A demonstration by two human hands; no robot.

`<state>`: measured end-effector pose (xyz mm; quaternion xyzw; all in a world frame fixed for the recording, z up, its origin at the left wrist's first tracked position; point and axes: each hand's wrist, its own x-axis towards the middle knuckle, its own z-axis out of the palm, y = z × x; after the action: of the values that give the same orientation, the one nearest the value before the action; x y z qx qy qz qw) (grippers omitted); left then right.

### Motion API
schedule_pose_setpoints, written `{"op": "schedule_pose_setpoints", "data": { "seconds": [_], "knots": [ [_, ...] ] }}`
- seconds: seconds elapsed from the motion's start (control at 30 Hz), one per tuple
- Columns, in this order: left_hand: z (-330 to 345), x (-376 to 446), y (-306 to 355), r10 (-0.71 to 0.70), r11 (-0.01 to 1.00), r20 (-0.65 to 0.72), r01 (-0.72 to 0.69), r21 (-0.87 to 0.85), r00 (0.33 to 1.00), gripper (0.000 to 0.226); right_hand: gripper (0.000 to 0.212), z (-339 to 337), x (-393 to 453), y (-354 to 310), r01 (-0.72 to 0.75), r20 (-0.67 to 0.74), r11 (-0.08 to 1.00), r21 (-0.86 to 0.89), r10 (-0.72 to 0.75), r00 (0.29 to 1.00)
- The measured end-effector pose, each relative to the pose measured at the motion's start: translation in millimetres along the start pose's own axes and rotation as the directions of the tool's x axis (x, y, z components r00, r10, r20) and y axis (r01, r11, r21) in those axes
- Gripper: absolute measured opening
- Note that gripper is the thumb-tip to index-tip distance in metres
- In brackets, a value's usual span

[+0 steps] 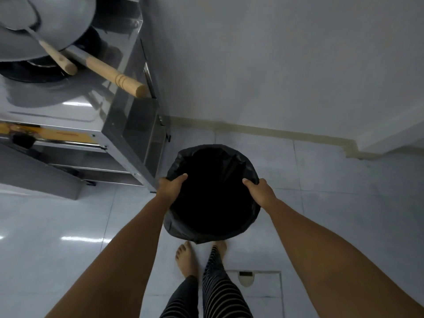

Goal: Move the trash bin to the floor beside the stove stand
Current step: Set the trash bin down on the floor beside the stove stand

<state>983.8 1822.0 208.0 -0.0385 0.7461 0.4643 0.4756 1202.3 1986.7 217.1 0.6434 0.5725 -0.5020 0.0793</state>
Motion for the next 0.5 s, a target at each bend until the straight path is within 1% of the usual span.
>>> {"op": "schedule_pose_setpoints", "data": {
  "seconds": [0.03, 0.1, 0.13, 0.2, 0.27, 0.37, 0.5],
  "knots": [
    [4.7, 17.7, 3.2, -0.017, 1.0, -0.009, 0.017, -0.011, 1.0, 0.102, 0.084, 5.0, 19.7, -4.2, -0.007, 0.014, 1.0, -0.006, 0.007, 1.0],
    [16.6, 54.2, 4.8, -0.014, 1.0, -0.028, 0.014, 0.003, 1.0, 0.08, 0.093, 12.5, 59.3, -10.3, -0.014, 0.022, 1.0, -0.026, 0.014, 1.0],
    [22.9, 72.8, 2.2, -0.017, 1.0, -0.039, 0.018, 0.025, 0.999, 0.072, 0.094, 19.6, 84.0, -7.2, -0.013, 0.027, 0.999, -0.039, 0.014, 1.0],
    [32.2, 110.2, -4.0, -0.026, 0.998, -0.041, 0.028, 0.062, 0.999, 0.065, 0.089, 31.7, 120.0, -6.4, -0.022, 0.007, 0.998, -0.064, 0.023, 1.0],
    [38.3, 150.1, -20.3, -0.048, 0.995, -0.033, 0.05, 0.081, 0.998, 0.065, 0.085, 47.6, 152.7, -4.5, -0.028, 0.007, 0.997, -0.073, 0.028, 1.0],
    [42.5, 213.8, -49.2, -0.093, 0.991, -0.052, 0.097, 0.089, 0.994, 0.071, 0.086, 74.6, 209.8, 7.5, -0.03, 0.037, 0.997, -0.071, 0.033, 0.999],
    [53.5, 284.3, -81.2, -0.09, 0.991, -0.058, 0.095, 0.099, 0.994, 0.077, 0.086, 109.8, 276.6, 22.8, -0.031, 0.034, 0.999, -0.042, 0.032, 0.999]
  ]
}}
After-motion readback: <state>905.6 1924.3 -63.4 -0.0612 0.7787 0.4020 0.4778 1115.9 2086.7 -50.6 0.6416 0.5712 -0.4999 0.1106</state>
